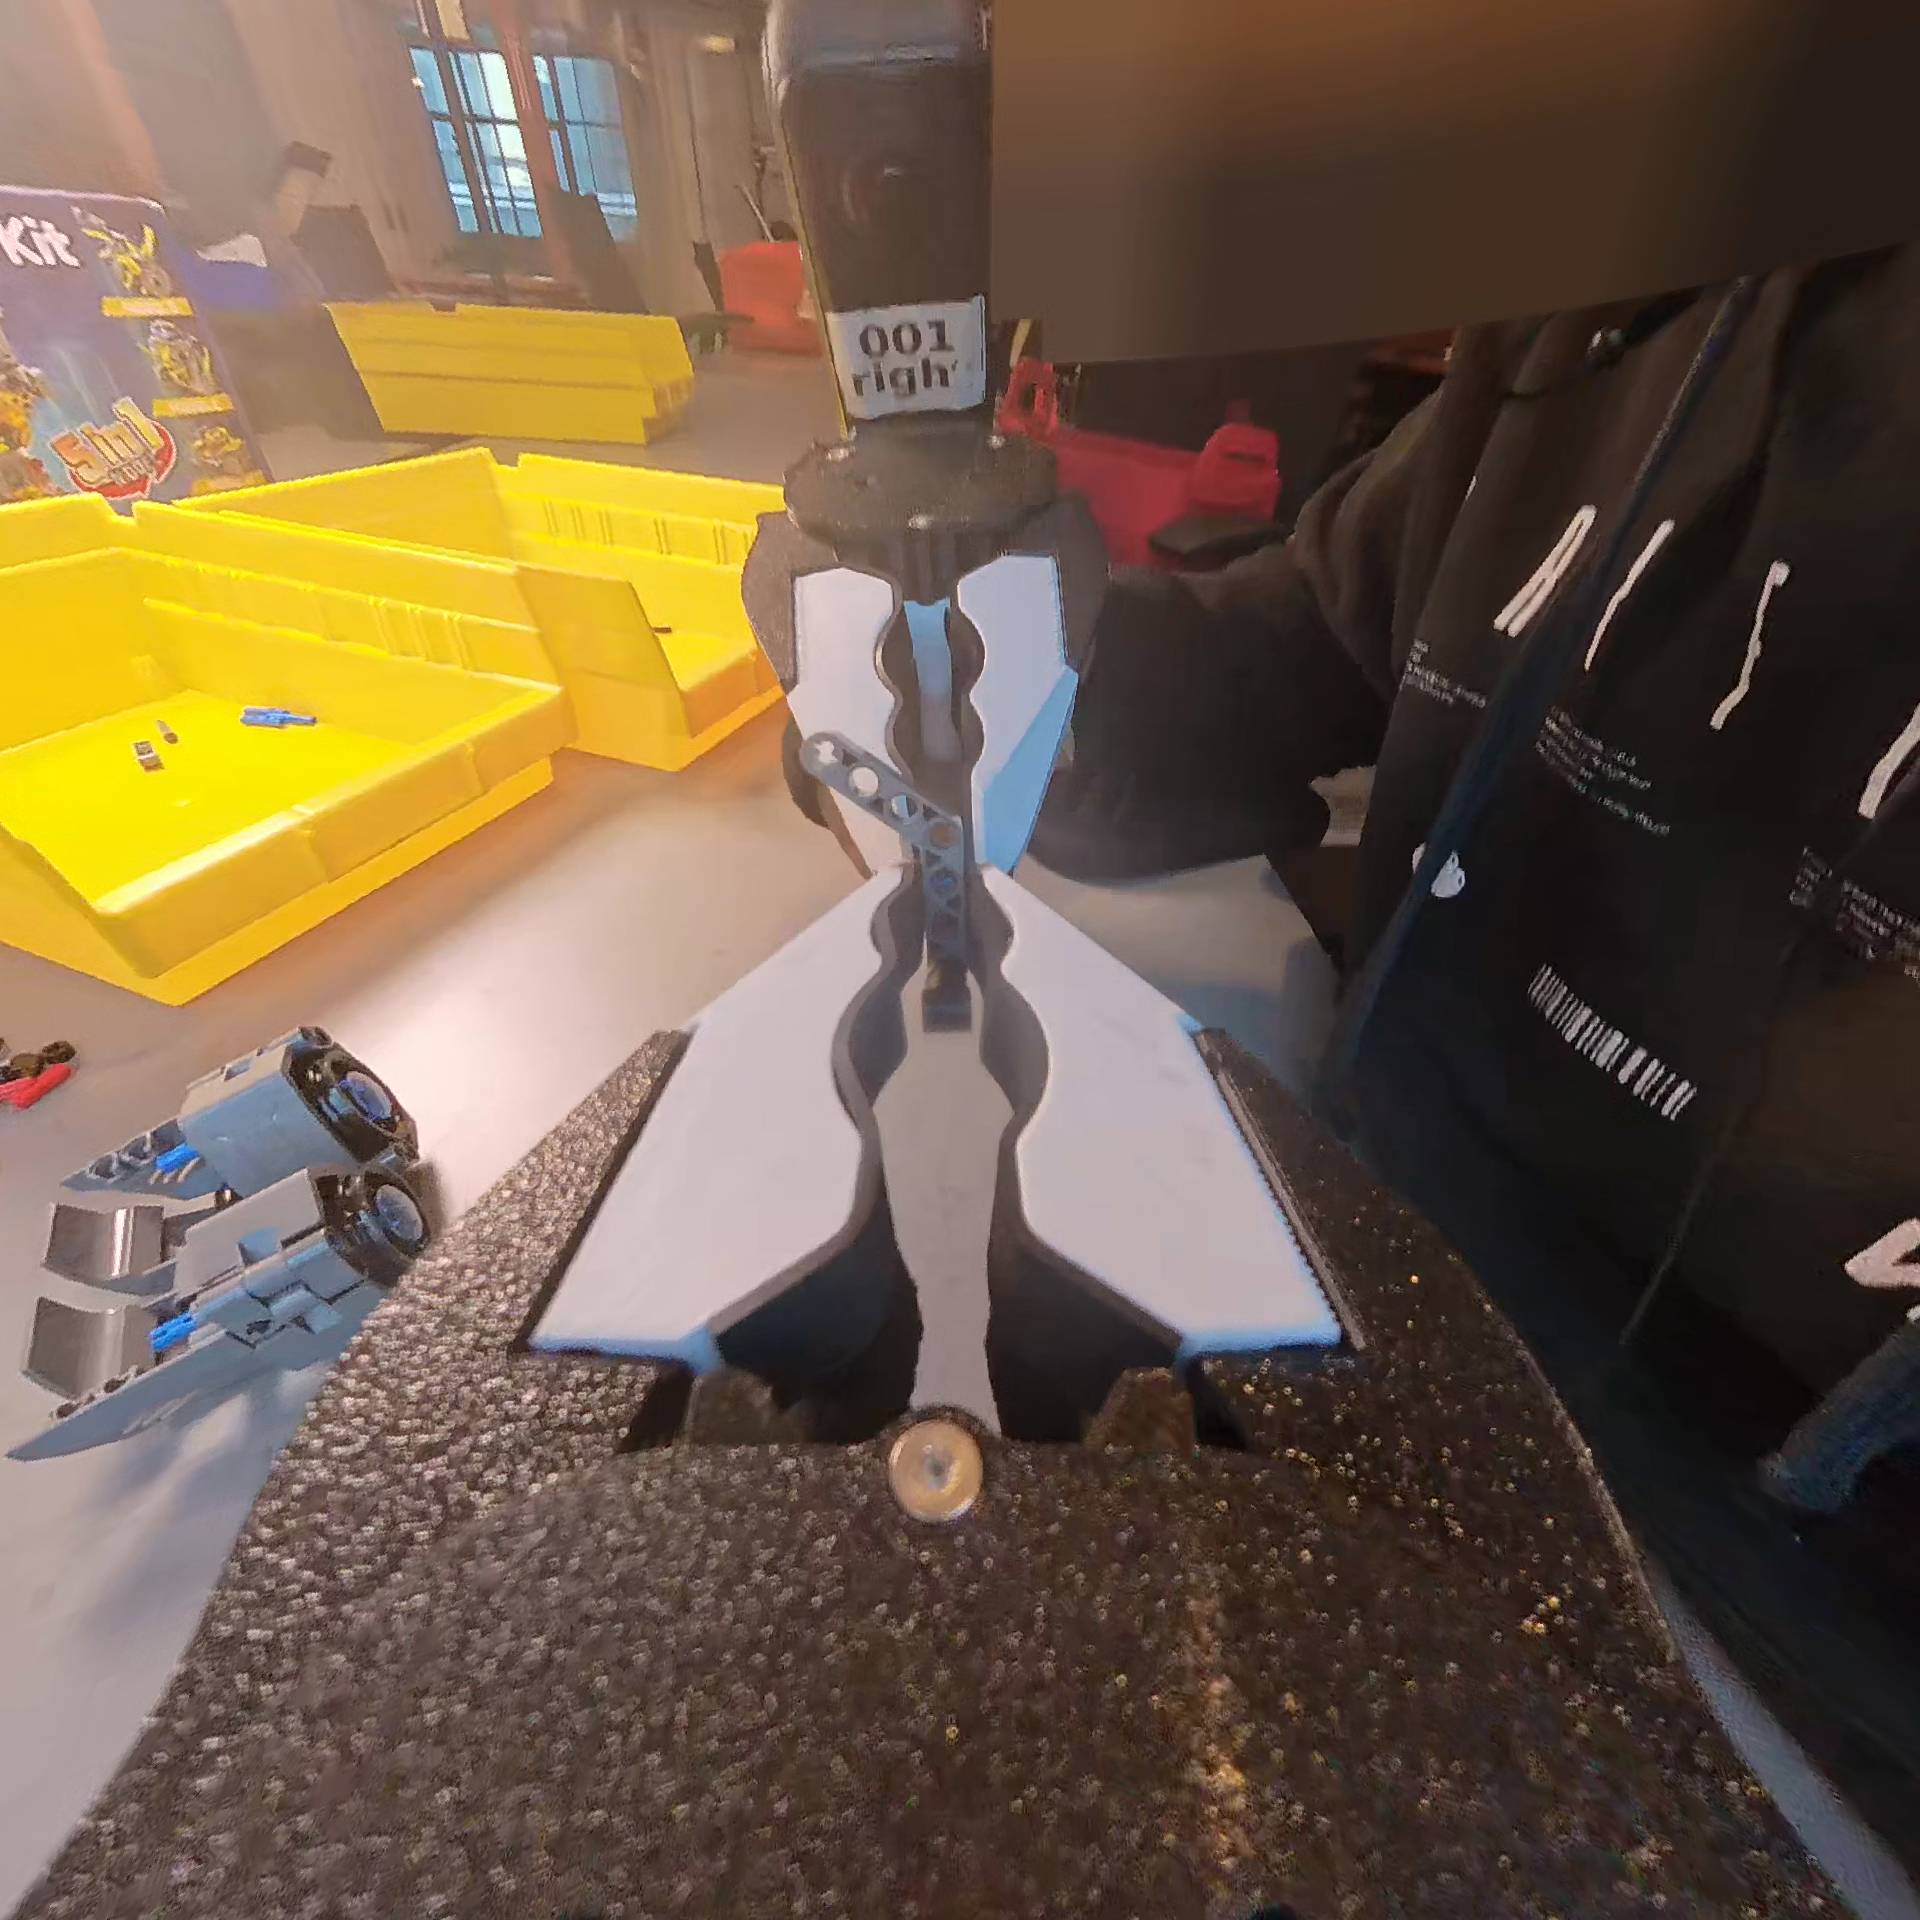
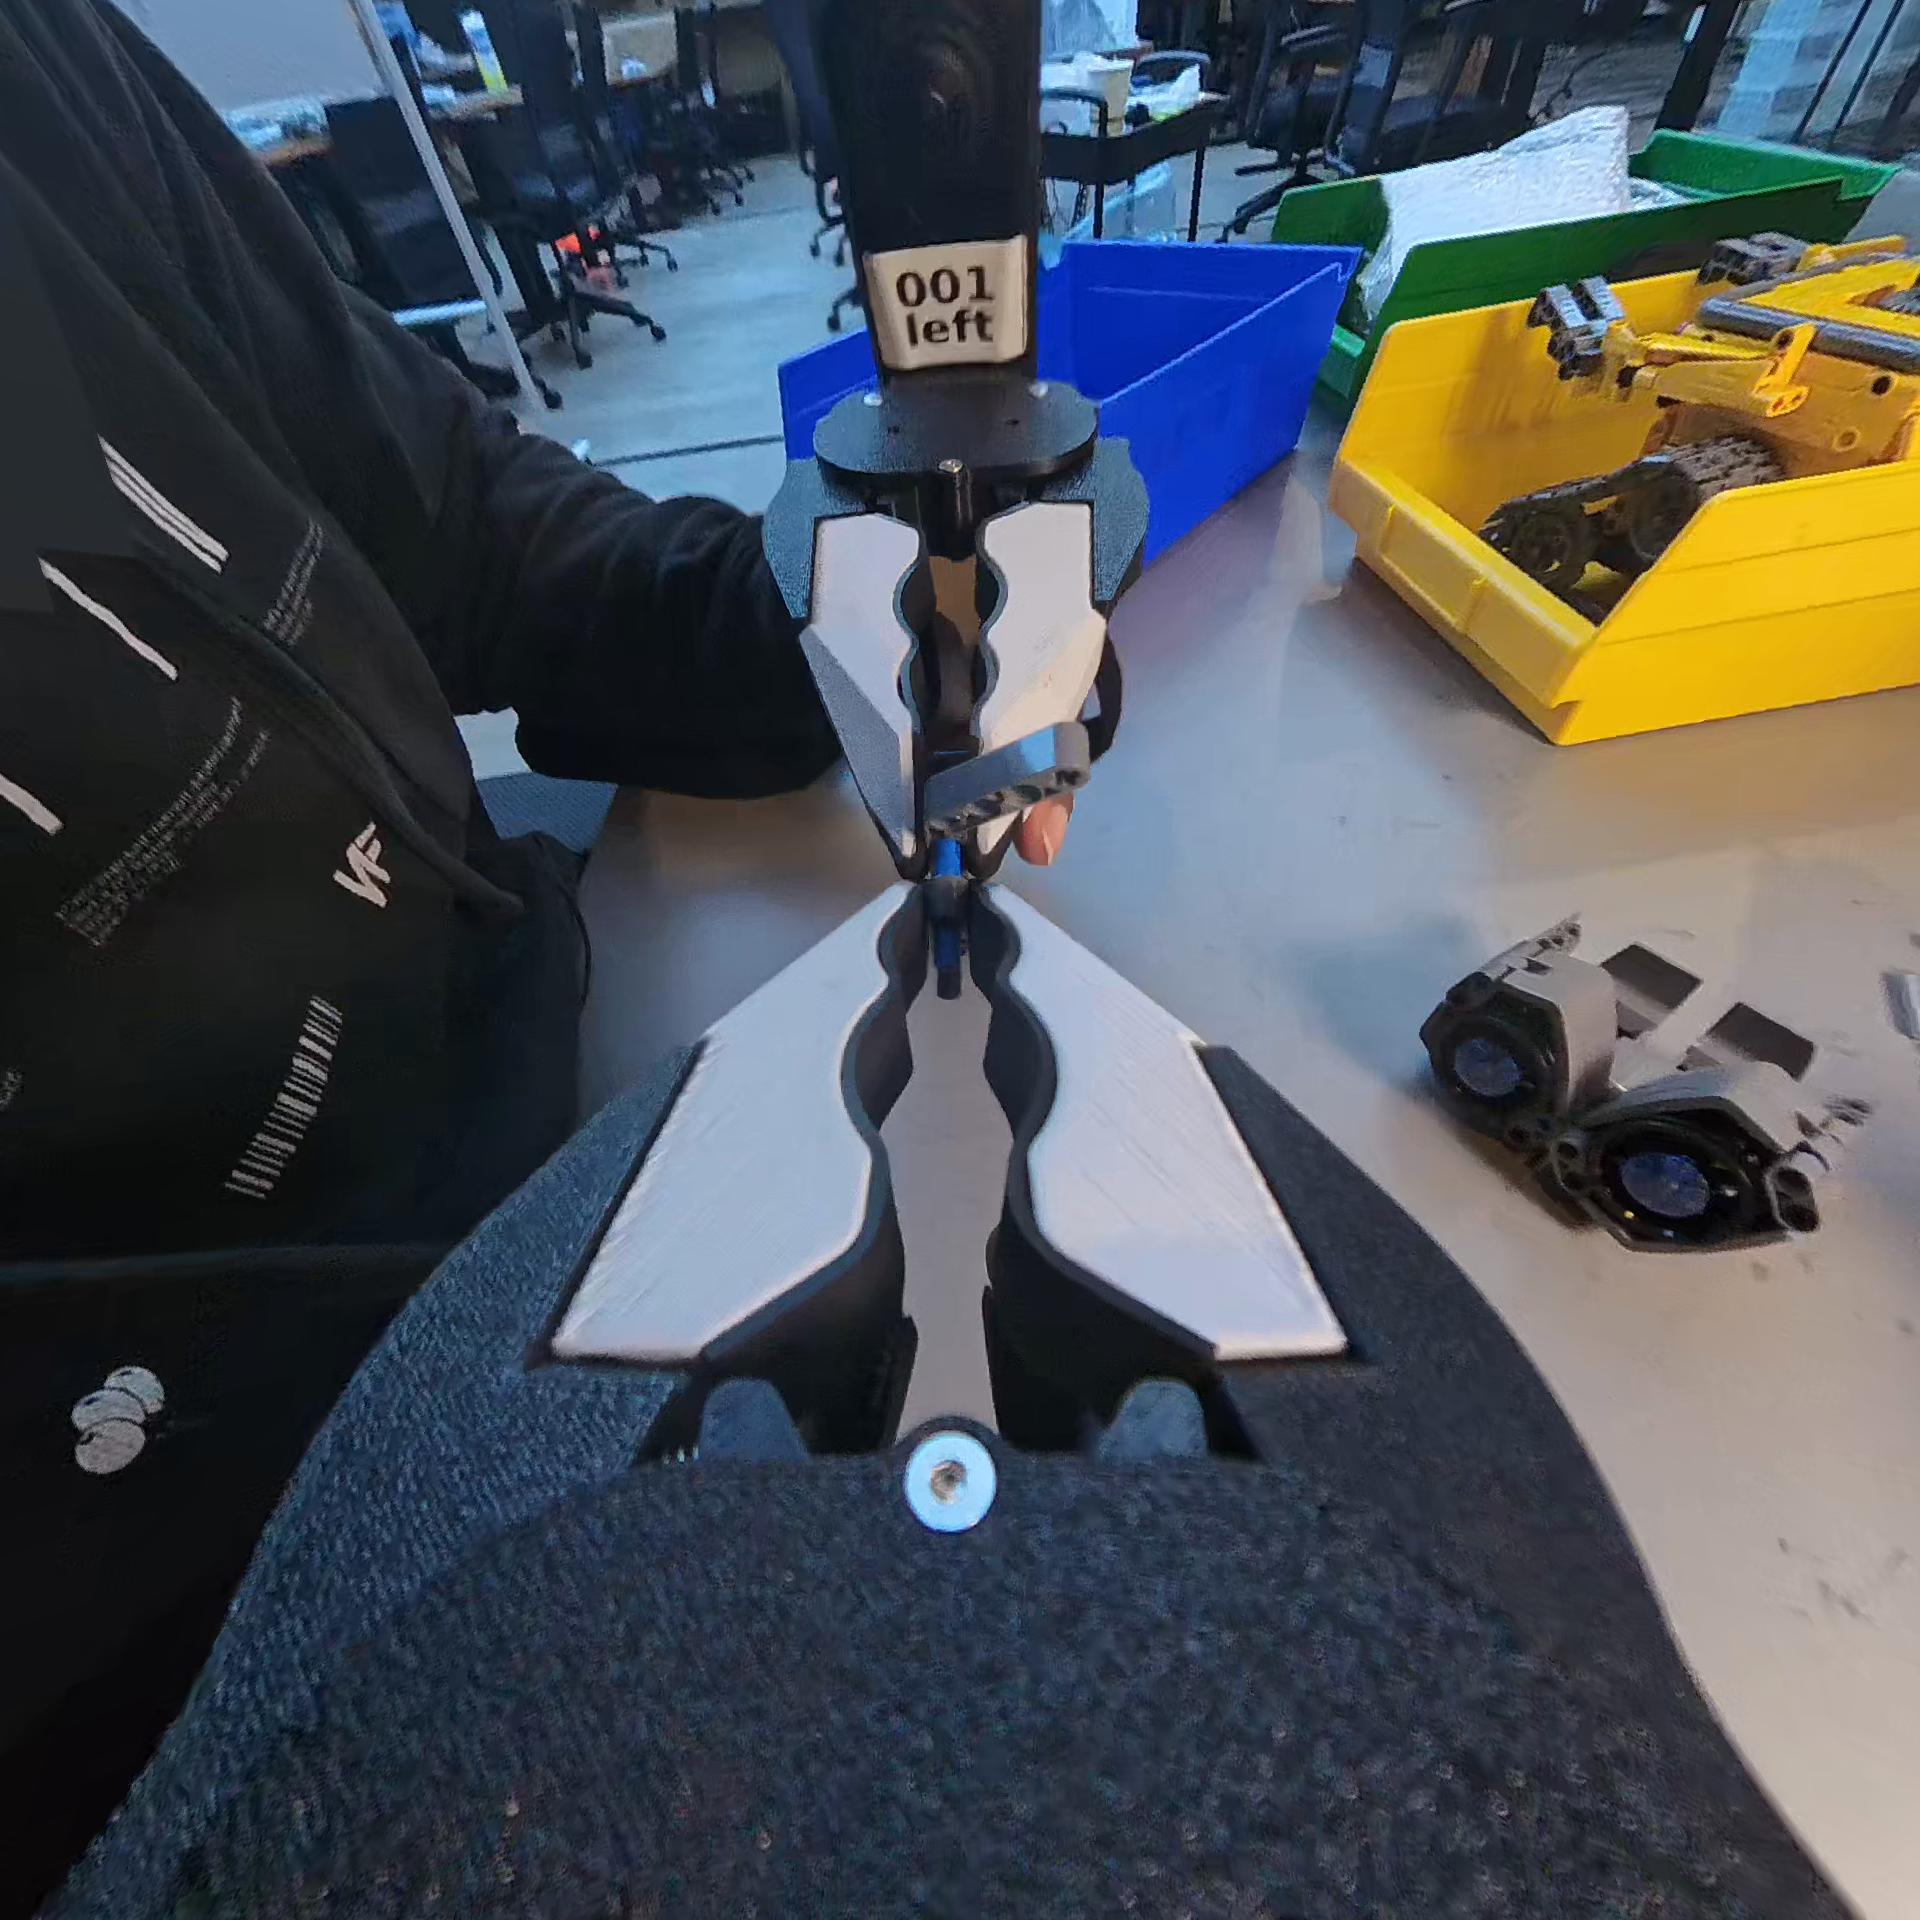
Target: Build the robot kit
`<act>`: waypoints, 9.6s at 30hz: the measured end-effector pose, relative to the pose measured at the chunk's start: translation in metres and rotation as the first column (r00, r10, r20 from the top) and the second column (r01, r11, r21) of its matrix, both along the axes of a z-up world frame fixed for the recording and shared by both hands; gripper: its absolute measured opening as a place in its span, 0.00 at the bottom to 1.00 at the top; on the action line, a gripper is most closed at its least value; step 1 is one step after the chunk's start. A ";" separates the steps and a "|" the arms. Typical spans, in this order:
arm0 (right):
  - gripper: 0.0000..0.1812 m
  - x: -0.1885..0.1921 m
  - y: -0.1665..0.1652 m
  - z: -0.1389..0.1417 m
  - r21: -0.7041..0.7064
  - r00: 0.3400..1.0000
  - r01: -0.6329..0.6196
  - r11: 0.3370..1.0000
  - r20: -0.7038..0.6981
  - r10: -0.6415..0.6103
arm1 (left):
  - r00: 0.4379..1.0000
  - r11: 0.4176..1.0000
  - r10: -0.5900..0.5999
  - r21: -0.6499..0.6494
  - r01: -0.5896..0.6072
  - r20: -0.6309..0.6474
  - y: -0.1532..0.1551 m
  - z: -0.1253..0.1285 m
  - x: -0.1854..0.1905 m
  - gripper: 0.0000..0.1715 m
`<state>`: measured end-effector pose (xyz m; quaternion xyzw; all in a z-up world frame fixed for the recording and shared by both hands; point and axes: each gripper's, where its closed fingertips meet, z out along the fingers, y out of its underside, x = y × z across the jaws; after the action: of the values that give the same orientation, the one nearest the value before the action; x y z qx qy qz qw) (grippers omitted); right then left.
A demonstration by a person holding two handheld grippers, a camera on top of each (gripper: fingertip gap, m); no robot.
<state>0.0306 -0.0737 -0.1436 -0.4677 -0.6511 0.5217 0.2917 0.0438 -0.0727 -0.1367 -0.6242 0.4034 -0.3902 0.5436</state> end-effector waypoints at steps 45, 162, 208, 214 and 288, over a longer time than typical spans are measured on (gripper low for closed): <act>0.03 -0.006 0.018 0.033 -0.146 0.954 0.102 0.984 -0.267 -0.138 | 0.974 0.997 0.068 -0.049 -0.059 0.214 0.013 0.034 -0.015 0.04; 0.11 -0.035 0.013 0.045 -0.034 0.970 -0.079 0.996 0.228 0.085 | 0.858 0.983 0.087 -0.182 0.008 0.506 0.014 0.037 -0.023 0.04; 0.03 -0.033 0.021 0.052 -0.146 0.999 0.042 0.988 0.000 -0.043 | 0.943 0.972 0.221 0.027 -0.235 0.249 0.019 0.031 -0.038 0.06; 0.03 -0.033 0.020 0.051 -0.120 0.999 0.015 0.993 0.049 -0.009 | 0.940 0.976 0.207 0.011 -0.218 0.270 0.017 0.032 -0.038 0.05; 0.03 -0.048 0.013 0.068 0.054 0.996 0.006 0.999 0.086 -0.011 | 0.881 0.988 0.152 -0.034 -0.153 0.448 0.008 0.057 -0.054 0.04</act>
<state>-0.0172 -0.0604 -0.0751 -0.4845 -0.6749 0.4821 0.2782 -0.0107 -0.0647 -0.0793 -0.5460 0.2171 -0.4795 0.6518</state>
